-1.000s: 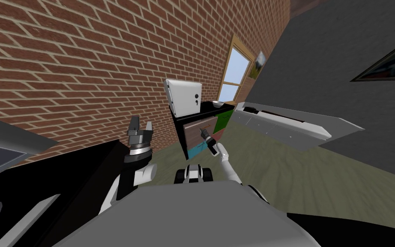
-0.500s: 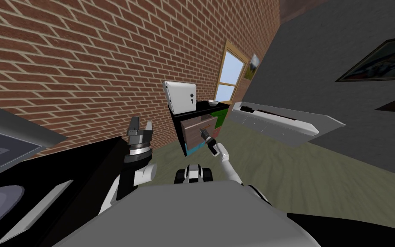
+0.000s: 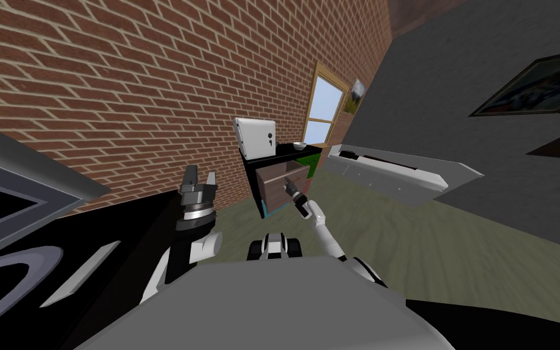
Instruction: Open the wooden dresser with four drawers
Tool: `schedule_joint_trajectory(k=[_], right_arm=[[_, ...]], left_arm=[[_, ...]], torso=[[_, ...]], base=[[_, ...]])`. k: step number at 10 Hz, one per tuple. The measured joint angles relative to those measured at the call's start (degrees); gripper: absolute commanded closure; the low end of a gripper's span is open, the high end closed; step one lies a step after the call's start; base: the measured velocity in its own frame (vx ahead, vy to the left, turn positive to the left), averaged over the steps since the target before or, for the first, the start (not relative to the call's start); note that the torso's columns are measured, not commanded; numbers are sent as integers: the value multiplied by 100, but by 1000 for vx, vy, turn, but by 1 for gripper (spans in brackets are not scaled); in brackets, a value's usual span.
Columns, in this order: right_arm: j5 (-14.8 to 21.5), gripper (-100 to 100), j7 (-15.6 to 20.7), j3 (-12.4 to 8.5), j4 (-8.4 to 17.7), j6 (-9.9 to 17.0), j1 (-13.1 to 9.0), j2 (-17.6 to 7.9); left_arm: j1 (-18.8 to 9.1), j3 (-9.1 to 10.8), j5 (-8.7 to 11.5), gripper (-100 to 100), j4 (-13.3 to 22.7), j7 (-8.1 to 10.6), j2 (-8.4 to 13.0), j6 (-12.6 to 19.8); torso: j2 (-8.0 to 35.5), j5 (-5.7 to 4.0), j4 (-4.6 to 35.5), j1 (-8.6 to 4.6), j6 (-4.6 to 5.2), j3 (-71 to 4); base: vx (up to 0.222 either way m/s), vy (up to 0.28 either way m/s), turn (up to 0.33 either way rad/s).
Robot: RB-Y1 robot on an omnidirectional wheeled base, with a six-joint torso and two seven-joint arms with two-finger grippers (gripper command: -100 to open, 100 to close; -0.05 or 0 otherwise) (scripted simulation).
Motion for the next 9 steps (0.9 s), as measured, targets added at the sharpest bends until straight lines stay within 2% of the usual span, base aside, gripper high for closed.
schedule_joint_trajectory(k=[2,7,8,9], right_arm=[[49,-100,-324,89,60,227,-273,-207],[152,-100,-1076,309,106,741,-779,-705],[155,0,-1111,315,111,766,-783,-716],[156,0,-1107,317,118,764,-774,-716]], left_arm=[[0,0,0,0,0,0,0,0],[0,0,0,0,0,0,0,0],[1,0,0,0,0,0,0,0],[1,0,0,0,0,0,0,0]], torso=[[4,-4,2,-10,-1,4],[18,-2,17,-13,5,11],[17,-3,14,-12,4,12],[11,-2,10,-10,1,8]], base=[[-65,0,52],[-58,0,48],[0,0,0],[0,0,0]])
